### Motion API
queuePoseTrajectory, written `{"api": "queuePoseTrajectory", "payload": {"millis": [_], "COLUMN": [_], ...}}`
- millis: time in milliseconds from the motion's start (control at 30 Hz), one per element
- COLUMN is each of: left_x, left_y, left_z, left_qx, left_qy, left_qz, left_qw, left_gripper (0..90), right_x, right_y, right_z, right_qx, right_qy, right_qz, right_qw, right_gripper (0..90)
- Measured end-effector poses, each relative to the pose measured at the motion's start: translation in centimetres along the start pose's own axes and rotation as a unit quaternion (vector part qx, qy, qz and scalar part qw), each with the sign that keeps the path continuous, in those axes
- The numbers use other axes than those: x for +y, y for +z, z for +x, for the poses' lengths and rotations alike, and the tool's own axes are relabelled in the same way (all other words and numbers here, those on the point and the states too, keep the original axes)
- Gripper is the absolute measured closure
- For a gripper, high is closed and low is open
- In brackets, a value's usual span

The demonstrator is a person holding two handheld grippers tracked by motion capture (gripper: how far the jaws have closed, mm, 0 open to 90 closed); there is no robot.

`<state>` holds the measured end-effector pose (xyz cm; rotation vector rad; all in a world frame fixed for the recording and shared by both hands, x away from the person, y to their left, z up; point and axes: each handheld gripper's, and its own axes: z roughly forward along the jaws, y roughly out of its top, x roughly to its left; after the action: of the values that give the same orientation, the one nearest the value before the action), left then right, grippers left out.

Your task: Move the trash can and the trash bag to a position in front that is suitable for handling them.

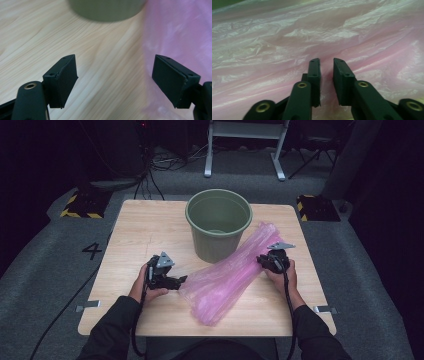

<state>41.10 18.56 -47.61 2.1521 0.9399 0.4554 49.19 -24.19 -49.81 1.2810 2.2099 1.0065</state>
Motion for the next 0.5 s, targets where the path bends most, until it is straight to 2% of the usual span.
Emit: {"api": "queuePoseTrajectory", "payload": {"millis": [33, 133, 300, 333, 433, 500], "left_x": [0.0, -1.3, -2.2, -2.7, -3.2, -3.3], "left_y": [0.0, -0.6, -1.4, -1.4, -1.2, -1.1], "left_z": [0.0, 1.2, 2.3, 2.7, 3.0, 2.9], "left_qx": [0.000, 0.015, 0.026, 0.027, 0.025, 0.019], "left_qy": [0.000, -0.015, -0.027, -0.035, -0.035, -0.035], "left_qz": [0.000, 0.027, 0.026, 0.029, 0.038, 0.040], "left_qw": [1.0000, 0.9994, 0.9990, 0.9986, 0.9984, 0.9984], "left_gripper": [19.8, 19.5, 19.6, 19.9, 20.0, 19.6], "right_x": [0.0, -0.1, 0.0, 0.1, 0.0, -0.1], "right_y": [0.0, -0.1, -0.4, -0.8, -1.3, -1.5], "right_z": [0.0, -0.3, -0.4, -0.4, -0.4, -0.5], "right_qx": [0.000, -0.002, -0.003, -0.005, -0.011, -0.002], "right_qy": [0.000, 0.000, -0.003, -0.006, -0.016, -0.016], "right_qz": [0.000, -0.002, -0.017, -0.027, -0.041, -0.047], "right_qw": [1.0000, 1.0000, 0.9999, 0.9996, 0.9989, 0.9988], "right_gripper": [78.8, 83.4, 86.8, 88.6, 89.1, 89.1]}}
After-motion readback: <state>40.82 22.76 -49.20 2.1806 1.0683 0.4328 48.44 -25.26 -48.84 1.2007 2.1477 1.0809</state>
